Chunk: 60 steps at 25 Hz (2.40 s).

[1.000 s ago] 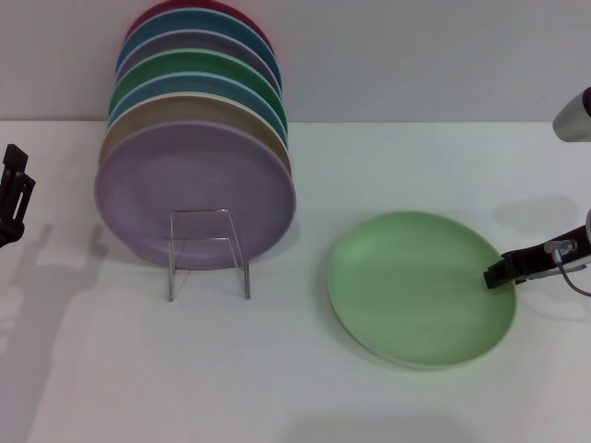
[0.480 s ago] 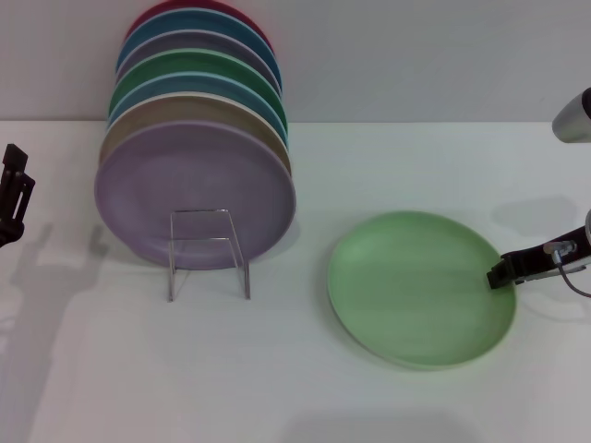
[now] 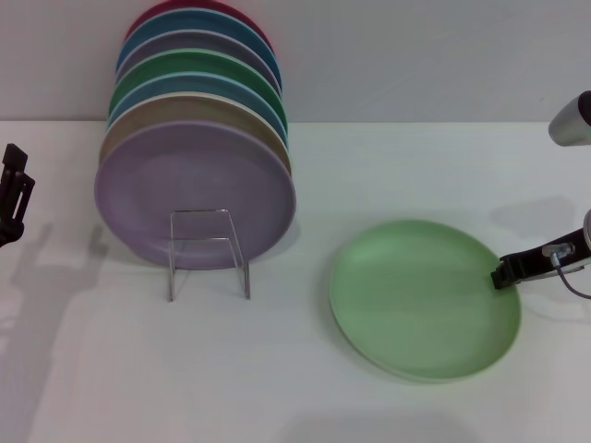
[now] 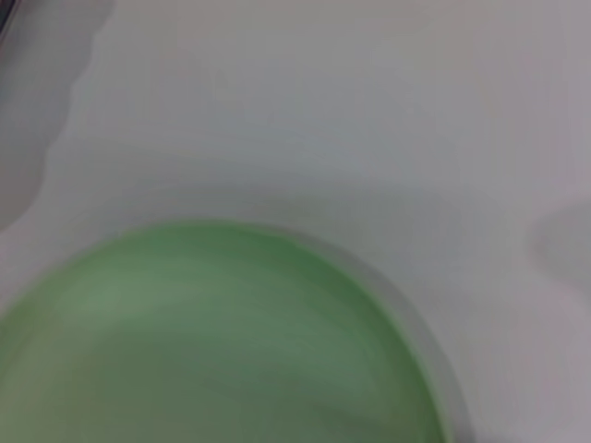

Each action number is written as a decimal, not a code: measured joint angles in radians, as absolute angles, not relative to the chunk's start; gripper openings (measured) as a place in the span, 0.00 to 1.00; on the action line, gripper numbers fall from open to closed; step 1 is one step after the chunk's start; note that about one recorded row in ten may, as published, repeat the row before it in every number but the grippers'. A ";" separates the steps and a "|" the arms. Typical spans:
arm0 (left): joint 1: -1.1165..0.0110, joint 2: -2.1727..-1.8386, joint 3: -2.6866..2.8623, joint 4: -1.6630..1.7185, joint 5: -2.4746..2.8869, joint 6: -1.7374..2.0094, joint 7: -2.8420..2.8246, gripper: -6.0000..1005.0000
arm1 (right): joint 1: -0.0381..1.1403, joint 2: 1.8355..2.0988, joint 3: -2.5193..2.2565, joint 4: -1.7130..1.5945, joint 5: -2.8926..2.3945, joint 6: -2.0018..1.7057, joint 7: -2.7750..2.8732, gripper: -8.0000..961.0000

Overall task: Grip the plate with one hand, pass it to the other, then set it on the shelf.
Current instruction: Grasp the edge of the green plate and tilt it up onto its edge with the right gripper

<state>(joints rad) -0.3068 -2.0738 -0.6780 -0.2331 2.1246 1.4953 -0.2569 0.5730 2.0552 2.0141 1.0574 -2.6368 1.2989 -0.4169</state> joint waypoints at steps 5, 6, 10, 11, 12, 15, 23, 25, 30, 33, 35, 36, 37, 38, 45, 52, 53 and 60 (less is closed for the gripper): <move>-0.305 -2.074 -0.678 -0.233 2.125 1.497 -0.257 0.71 | 0.569 2.057 2.014 1.069 -2.637 1.298 -0.419 0.06; -0.305 -2.074 -0.678 -0.233 2.125 1.497 -0.257 0.71 | 0.566 2.058 2.014 1.077 -2.637 1.296 -0.420 0.06; -0.301 -2.074 -0.677 -0.233 2.125 1.500 -0.258 0.71 | 0.556 2.062 2.015 1.111 -2.637 1.290 -0.427 0.06; -0.300 -2.074 -0.677 -0.233 2.125 1.501 -0.258 0.71 | 0.555 2.063 2.016 1.117 -2.637 1.290 -0.427 0.05; -0.298 -2.074 -0.677 -0.233 2.125 1.504 -0.258 0.71 | 0.553 2.064 2.018 1.126 -2.637 1.289 -0.427 0.05; -0.295 -2.074 -0.678 -0.233 2.125 1.513 -0.258 0.71 | 0.530 2.073 2.014 1.189 -2.637 1.278 -0.431 0.04; -0.285 -2.074 -0.675 -0.233 2.125 1.520 -0.258 0.71 | 0.443 2.080 1.958 1.388 -2.626 1.161 -0.439 0.03; -0.281 -2.073 -0.676 -0.233 2.125 1.521 -0.258 0.71 | 0.432 2.080 1.941 1.408 -2.626 1.109 -0.440 0.03; -0.275 -2.072 -0.673 -0.233 2.126 1.532 -0.258 0.71 | 0.419 2.080 1.886 1.408 -2.625 0.959 -0.440 0.03; -0.274 -2.072 -0.672 -0.233 2.128 1.536 -0.258 0.71 | 0.416 2.080 1.843 1.397 -2.627 0.874 -0.440 0.03; -0.274 -2.072 -0.672 -0.233 2.128 1.536 -0.258 0.71 | 0.416 2.080 1.811 1.380 -2.629 0.814 -0.440 0.04; -0.275 -2.072 -0.672 -0.233 2.128 1.537 -0.258 0.71 | 0.417 2.080 1.798 1.370 -2.631 0.790 -0.440 0.04; -0.275 -2.072 -0.672 -0.233 2.128 1.539 -0.258 0.71 | 0.418 2.080 1.782 1.358 -2.632 0.761 -0.440 0.04; -0.275 -2.072 -0.671 -0.233 2.129 1.541 -0.258 0.71 | 0.419 2.080 1.767 1.346 -2.633 0.731 -0.440 0.04; -0.276 -2.072 -0.674 -0.233 2.129 1.545 -0.258 0.71 | 0.374 2.080 1.649 1.303 -2.635 0.479 -0.434 0.04; -0.278 -2.071 -0.676 -0.233 2.129 1.545 -0.258 0.71 | 0.340 2.083 1.577 1.212 -2.628 0.226 -0.424 0.05; -0.278 -2.071 -0.676 -0.233 2.129 1.545 -0.258 0.71 | 0.334 2.084 1.562 1.196 -2.628 0.185 -0.420 0.05; -0.277 -2.071 -0.676 -0.233 2.129 1.565 -0.258 0.71 | 0.288 2.084 1.452 1.097 -2.625 -0.119 -0.362 0.05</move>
